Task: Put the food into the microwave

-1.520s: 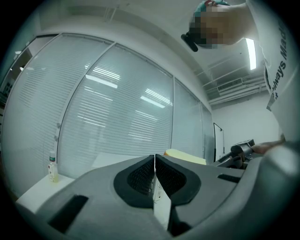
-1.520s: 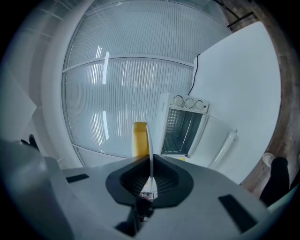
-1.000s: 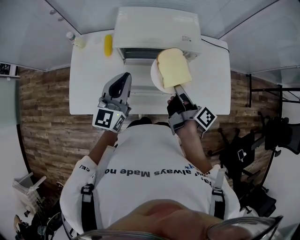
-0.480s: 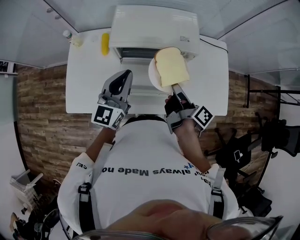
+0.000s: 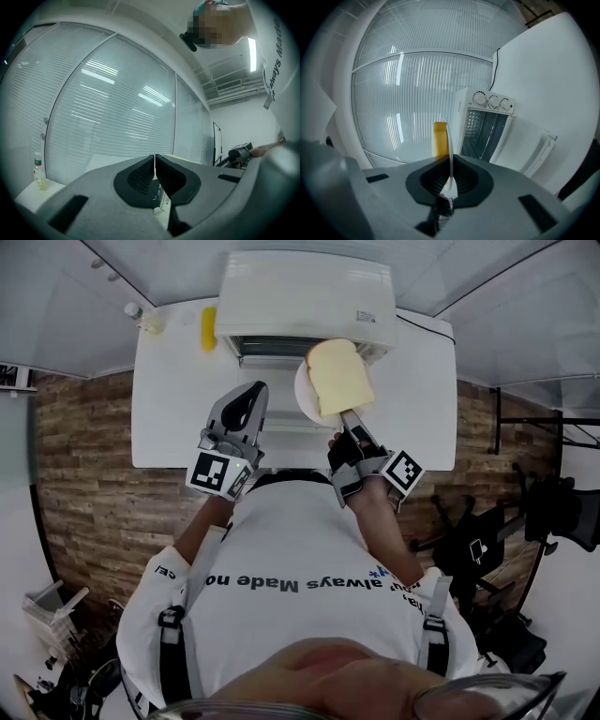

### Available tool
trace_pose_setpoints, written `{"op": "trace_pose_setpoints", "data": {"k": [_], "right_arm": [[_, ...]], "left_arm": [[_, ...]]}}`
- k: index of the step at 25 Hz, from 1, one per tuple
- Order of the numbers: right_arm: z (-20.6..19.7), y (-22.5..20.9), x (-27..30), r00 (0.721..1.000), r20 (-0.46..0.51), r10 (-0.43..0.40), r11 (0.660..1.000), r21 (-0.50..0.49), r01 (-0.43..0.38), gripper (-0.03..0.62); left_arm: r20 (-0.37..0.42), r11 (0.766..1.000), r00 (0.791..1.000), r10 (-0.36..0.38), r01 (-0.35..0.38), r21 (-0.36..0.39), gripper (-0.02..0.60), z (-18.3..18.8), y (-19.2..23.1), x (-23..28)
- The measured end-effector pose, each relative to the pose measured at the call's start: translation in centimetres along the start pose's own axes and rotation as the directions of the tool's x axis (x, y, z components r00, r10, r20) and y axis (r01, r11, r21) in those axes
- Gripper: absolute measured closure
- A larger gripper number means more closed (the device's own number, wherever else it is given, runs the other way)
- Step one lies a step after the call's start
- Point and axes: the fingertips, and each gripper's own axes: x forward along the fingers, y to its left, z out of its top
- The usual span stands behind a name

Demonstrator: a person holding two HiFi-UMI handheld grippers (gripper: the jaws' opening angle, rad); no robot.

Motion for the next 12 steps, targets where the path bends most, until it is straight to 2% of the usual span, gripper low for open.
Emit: {"op": "trace_pose_setpoints", "data": {"k": [12], "right_arm": [[-1.3,-6.4,1.5,0.995,-0.024,-0.098,0.993,0.058,0.099,0.576]], "left_arm": [[-0.038,1.0,0.999,-0.01,0.01,-0.005,0.566,-1.6,0.0,-0.3]]}}
